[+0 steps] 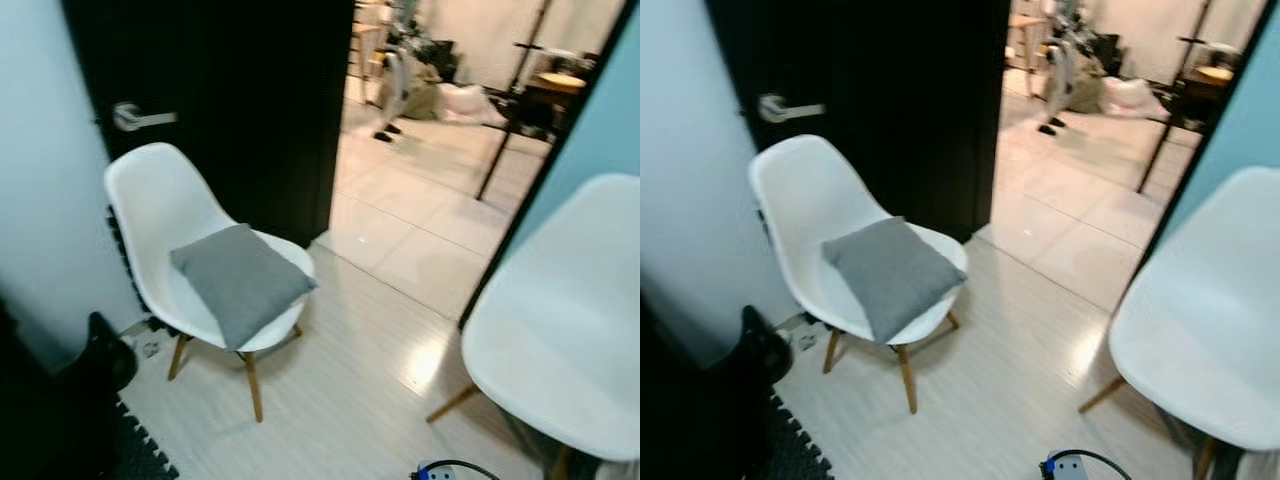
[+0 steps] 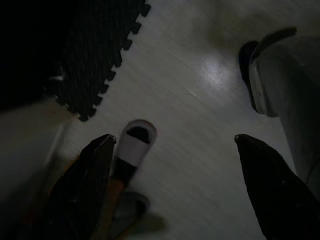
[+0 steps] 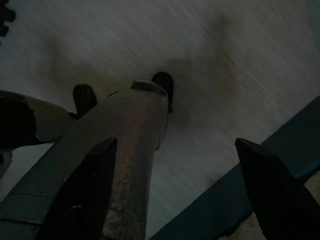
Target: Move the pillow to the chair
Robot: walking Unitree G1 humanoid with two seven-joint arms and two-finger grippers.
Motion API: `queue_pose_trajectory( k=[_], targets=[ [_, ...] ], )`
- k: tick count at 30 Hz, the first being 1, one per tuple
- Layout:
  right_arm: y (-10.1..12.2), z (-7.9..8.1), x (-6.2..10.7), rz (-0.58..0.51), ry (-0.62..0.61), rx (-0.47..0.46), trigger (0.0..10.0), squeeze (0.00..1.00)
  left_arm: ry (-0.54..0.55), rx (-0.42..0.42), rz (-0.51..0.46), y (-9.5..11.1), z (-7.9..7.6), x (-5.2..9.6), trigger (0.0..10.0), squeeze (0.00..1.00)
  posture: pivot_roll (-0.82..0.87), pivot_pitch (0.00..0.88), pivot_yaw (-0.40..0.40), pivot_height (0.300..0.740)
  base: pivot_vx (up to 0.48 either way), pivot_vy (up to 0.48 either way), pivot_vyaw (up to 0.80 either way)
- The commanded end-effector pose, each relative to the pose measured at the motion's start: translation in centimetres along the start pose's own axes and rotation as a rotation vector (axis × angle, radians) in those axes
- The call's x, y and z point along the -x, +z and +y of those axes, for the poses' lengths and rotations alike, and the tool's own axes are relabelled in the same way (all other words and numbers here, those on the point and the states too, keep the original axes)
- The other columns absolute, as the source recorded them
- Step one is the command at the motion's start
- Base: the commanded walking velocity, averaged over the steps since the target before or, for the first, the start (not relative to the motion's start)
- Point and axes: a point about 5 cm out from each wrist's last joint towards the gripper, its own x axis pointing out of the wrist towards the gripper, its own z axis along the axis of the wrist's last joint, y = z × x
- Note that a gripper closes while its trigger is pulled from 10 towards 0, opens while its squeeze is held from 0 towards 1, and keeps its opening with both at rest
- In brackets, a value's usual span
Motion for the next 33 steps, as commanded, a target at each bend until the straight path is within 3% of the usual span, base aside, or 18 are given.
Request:
queue_pose_trajectory(
  k=[1,33],
  targets=[
    [-0.18,-0.01,0.00,0.016,-0.001,0.017,10.0,0.00,-0.090,-0.004,-0.027,0.85,-2.65,0.11,10.0,0.00,0.08,0.000,-0.070,0.740,0.000,0.000,-0.70],
    [-0.36,-0.38,0.08,0.045,-0.014,0.072,10.0,0.00,-0.112,-0.008,-0.023,1.20,-3.06,0.09,10.0,0.00,0.07,0.000,-0.081,0.740,0.000,0.000,-0.70]
  ],
)
